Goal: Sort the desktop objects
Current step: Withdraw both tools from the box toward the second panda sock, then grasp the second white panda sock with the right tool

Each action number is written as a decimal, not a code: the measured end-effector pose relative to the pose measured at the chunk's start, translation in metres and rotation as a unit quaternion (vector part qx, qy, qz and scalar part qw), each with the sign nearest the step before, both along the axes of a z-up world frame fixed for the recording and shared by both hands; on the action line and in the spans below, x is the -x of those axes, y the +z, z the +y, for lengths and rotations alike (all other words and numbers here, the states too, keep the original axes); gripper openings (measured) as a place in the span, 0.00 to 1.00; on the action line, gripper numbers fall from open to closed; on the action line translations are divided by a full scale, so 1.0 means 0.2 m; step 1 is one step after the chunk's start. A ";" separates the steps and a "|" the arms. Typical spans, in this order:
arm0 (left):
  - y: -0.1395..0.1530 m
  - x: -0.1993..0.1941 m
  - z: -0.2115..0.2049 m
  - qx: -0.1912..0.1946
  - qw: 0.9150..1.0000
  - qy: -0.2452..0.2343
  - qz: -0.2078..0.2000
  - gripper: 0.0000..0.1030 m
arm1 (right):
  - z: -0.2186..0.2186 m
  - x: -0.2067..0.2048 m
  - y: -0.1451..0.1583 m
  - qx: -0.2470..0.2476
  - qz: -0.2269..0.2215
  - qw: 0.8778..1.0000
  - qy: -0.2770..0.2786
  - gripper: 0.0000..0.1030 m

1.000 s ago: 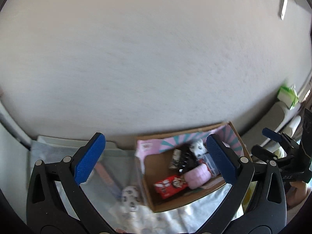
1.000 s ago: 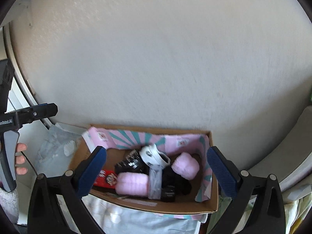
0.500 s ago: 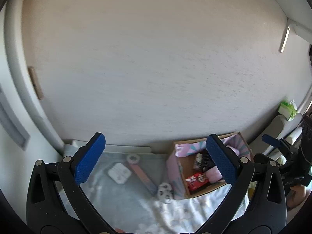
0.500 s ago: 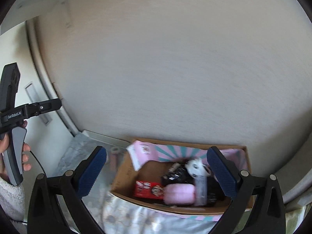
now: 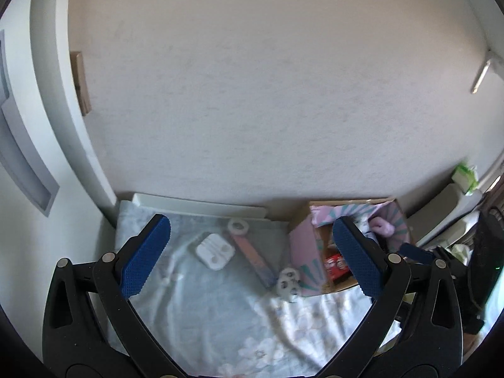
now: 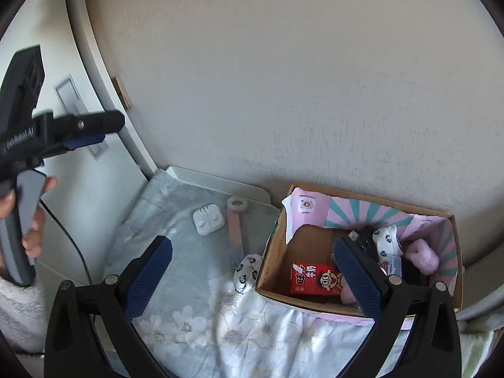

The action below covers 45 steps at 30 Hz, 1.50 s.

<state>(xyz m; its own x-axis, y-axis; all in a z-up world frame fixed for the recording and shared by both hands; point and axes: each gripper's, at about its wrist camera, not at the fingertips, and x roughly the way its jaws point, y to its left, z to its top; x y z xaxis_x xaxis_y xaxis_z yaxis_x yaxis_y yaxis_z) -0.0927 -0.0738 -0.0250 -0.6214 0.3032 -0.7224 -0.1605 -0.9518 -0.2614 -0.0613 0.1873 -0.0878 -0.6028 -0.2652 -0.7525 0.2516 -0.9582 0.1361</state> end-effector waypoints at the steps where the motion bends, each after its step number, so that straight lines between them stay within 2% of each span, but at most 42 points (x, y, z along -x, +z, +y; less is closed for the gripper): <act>1: -0.01 0.02 -0.01 0.002 1.000 -0.004 -0.003 1.00 | -0.01 0.00 0.00 0.007 -0.004 1.000 0.000 1.00; 4: -0.06 0.07 -0.02 0.011 1.000 -0.015 -0.005 1.00 | -0.05 0.01 0.00 0.027 -0.015 1.000 -0.003 1.00; 8: -0.23 0.15 0.01 0.043 0.998 -0.053 -0.017 1.00 | -0.15 -0.03 -0.03 0.055 -0.006 0.998 -0.021 1.00; 11: -0.43 0.17 0.04 0.065 0.994 -0.086 -0.026 1.00 | -0.23 -0.09 -0.16 0.082 -0.022 0.996 -0.037 1.00; 18: -0.84 0.23 0.07 0.067 0.988 -0.133 -0.039 1.00 | -0.35 -0.22 -0.53 0.066 -0.025 0.993 -0.095 1.00; 20: -0.93 0.25 0.09 0.069 0.986 -0.143 -0.043 1.00 | -0.37 -0.21 -0.61 0.049 -0.026 0.992 -0.114 0.94; 22: -1.02 0.26 0.11 0.075 0.985 -0.151 -0.046 1.00 | -0.35 -0.17 -0.72 0.053 -0.038 0.987 -0.144 0.89; 26: -1.09 0.27 0.12 0.087 0.983 -0.160 -0.041 0.99 | -0.29 -0.11 -0.86 0.069 -0.051 0.978 -0.189 0.72; 32: -1.16 0.30 0.14 0.087 0.981 -0.170 -0.034 0.99 | -0.25 -0.04 -0.94 0.078 -0.043 0.972 -0.216 0.62; 42: -1.24 0.33 0.14 0.086 0.981 -0.172 -0.040 0.95 | -0.23 0.03 -0.96 0.084 -0.031 0.970 -0.227 0.60; 45: -1.26 0.33 0.15 0.094 0.980 -0.173 -0.036 0.89 | -0.22 0.05 -0.97 0.083 -0.034 0.969 -0.228 0.53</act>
<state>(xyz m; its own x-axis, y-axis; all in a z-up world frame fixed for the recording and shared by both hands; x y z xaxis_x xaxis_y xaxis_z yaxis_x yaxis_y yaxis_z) -0.1584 -0.0430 -0.2764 -0.4502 0.3435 -0.8242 -0.4693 -0.8763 -0.1089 -0.0711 0.1440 -0.2816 -0.6368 -0.1031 -0.7641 -0.2087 -0.9310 0.2995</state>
